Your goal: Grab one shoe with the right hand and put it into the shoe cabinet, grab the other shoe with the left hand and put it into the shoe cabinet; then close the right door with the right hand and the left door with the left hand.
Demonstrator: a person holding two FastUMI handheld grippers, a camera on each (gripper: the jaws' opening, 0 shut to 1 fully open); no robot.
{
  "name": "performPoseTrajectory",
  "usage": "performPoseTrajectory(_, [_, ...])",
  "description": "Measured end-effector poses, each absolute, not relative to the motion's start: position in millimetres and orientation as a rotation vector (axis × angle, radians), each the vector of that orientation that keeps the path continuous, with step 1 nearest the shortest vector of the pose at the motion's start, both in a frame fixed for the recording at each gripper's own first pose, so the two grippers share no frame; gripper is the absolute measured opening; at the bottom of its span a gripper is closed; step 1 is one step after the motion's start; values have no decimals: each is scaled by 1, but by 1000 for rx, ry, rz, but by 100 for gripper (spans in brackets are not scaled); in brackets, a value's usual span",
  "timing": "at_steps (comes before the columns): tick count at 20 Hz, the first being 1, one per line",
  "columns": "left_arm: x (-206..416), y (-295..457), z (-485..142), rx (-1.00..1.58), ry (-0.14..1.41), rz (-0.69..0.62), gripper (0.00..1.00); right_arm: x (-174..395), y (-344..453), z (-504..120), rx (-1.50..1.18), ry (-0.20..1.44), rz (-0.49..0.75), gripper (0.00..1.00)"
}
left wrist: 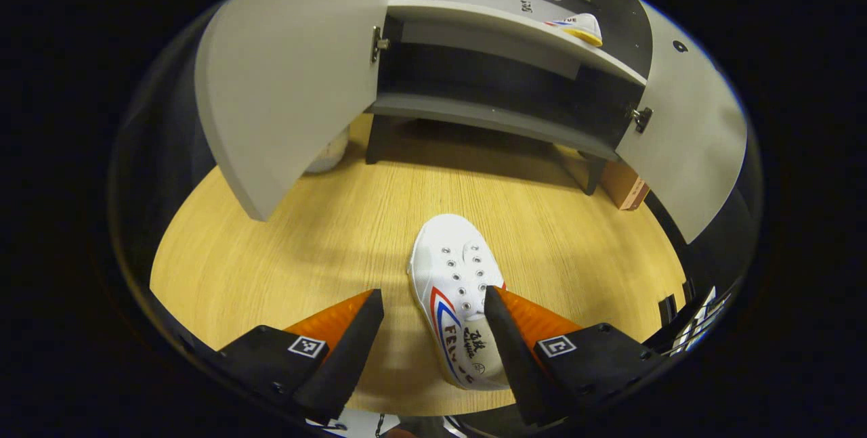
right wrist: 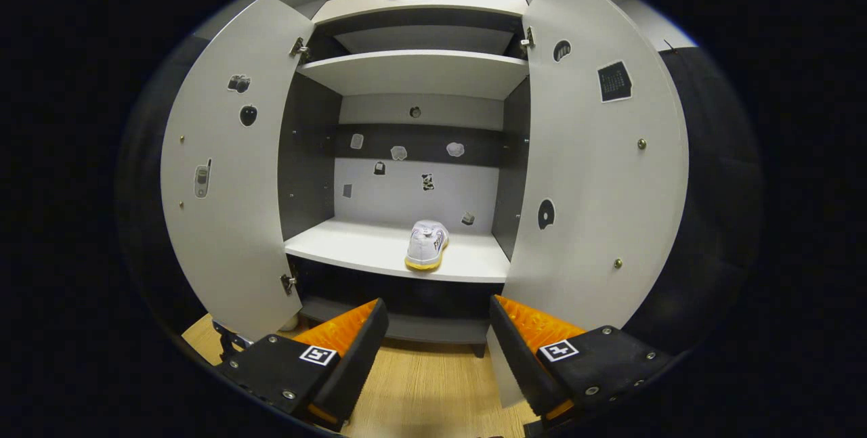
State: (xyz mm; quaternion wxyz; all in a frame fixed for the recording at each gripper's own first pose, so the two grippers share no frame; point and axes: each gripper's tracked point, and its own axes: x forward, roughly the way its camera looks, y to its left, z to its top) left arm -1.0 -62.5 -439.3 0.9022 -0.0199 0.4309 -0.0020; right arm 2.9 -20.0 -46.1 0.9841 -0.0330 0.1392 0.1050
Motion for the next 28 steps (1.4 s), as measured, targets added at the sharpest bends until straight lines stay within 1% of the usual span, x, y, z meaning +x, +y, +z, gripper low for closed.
performPoseTrajectory(3, [-4,-55,-463,-41,974,18,98,1,-30,-57,-65,310,203,93])
performPoseTrajectory(5, [-4,-55,-464,-50,1009,16,98,0,-36,-63,-59,331,197,93])
performPoseTrajectory(6, [-2,-56,-464,-48,1022,12,100,1,-38,-65,-54,338,195,93])
performPoseTrajectory(7, [-2,-56,-465,-41,1036,12,98,1,-38,-66,-48,343,195,93])
performPoseTrajectory(9, [-5,-60,-472,-35,1063,6,98,1,-37,-69,-37,351,204,93])
performPoseTrajectory(10, [-7,-64,-476,-44,1084,-2,100,1,-36,-71,-35,356,208,93])
performPoseTrajectory(11, [-5,-67,-475,-53,1072,-5,95,0,-36,-72,-33,359,213,93])
performPoseTrajectory(12, [-6,-68,-477,-54,1077,-5,84,-1,-36,-74,-31,362,216,93])
performPoseTrajectory(13, [-6,-68,-477,-49,1081,-5,80,-3,-36,-75,-30,365,218,93])
performPoseTrajectory(14, [-6,-77,-478,-75,1093,-30,79,-4,-37,-77,-29,370,222,93])
performPoseTrajectory(15, [-10,-75,-478,-75,1123,-3,75,-5,-36,-78,-26,374,224,93])
performPoseTrajectory(16, [-8,-74,-478,-73,1138,-5,58,-6,-37,-79,-24,376,226,93])
performPoseTrajectory(18, [-9,-70,-478,-61,1158,-19,45,-10,-37,-79,-21,376,230,93])
performPoseTrajectory(19, [-9,-68,-476,-68,1166,-14,41,-11,-37,-80,-21,375,231,93])
performPoseTrajectory(20, [-7,-65,-479,-77,1169,-5,25,-12,-37,-80,-22,375,231,93])
performPoseTrajectory(21, [-12,-65,-474,-112,1158,4,24,-13,-38,-81,-23,376,231,93])
performPoseTrajectory(22, [-7,-63,-473,-107,1154,-5,7,-14,-38,-82,-24,378,231,93])
performPoseTrajectory(25, [-3,-64,-464,-51,1139,-40,7,-16,-40,-82,-26,379,227,93])
performPoseTrajectory(28, [19,-60,-451,-76,1104,-84,6,-18,-39,-79,-14,371,228,93])
